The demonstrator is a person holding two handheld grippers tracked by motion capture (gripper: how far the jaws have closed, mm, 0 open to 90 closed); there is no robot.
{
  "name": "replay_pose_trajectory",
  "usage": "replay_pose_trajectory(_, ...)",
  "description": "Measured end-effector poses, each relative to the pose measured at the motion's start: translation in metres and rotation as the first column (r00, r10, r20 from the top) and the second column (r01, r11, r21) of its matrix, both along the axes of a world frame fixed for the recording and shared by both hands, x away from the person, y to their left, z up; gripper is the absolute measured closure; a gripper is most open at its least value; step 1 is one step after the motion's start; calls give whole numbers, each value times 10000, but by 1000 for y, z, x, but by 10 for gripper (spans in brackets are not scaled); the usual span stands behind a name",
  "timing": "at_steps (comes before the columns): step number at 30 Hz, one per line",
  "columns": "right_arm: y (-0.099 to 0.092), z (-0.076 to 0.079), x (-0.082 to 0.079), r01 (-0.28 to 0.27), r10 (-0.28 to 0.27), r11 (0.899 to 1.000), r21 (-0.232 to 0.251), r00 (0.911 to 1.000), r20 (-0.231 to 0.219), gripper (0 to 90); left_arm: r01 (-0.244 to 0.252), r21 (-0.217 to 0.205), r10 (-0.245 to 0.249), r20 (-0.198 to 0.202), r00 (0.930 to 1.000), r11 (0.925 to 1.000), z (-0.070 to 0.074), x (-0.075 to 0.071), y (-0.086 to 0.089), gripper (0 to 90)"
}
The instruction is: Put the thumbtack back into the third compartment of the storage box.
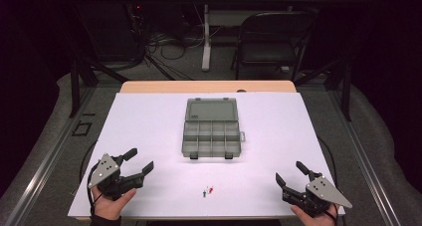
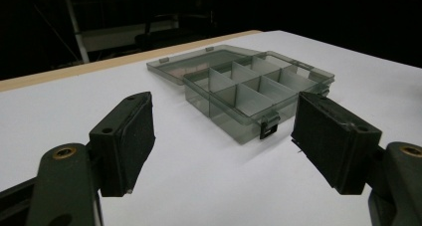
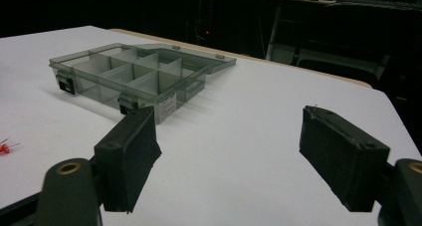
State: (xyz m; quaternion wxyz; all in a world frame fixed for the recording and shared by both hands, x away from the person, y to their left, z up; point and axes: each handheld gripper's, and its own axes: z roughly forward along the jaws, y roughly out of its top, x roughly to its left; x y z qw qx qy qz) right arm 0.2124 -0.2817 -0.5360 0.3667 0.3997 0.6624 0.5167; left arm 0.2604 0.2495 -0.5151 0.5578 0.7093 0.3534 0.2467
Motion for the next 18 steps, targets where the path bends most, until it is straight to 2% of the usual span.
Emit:
replay_pose_trajectory(5,3,-1,-1,-111,111,9999,-25,9999,10,218,-31,-216,29,-110,9999,9998,-1,1,1,241)
replay_pose_trajectory(6,3,-1,-1,-118,118,9999,-75,9999,-27,215,33,-515,-40,-136,9999,9987,0,1,0,241)
replay_pose_trajectory(7,4,0,-1,-122,122,9999,-80,9999,-38,215,111,-615,-121,-157,9998,9980,0,1,0,240)
replay_pose_trajectory(9,5,1,-1,-120,120,9999,-62,9999,13,213,282,-568,-293,-186,9994,9980,0,-1,-1,236)
replay_pose_trajectory(18,9,0,-2,-169,171,9993,-347,9998,67,208,365,-278,-368,-112,9993,9989,2,-3,-5,233)
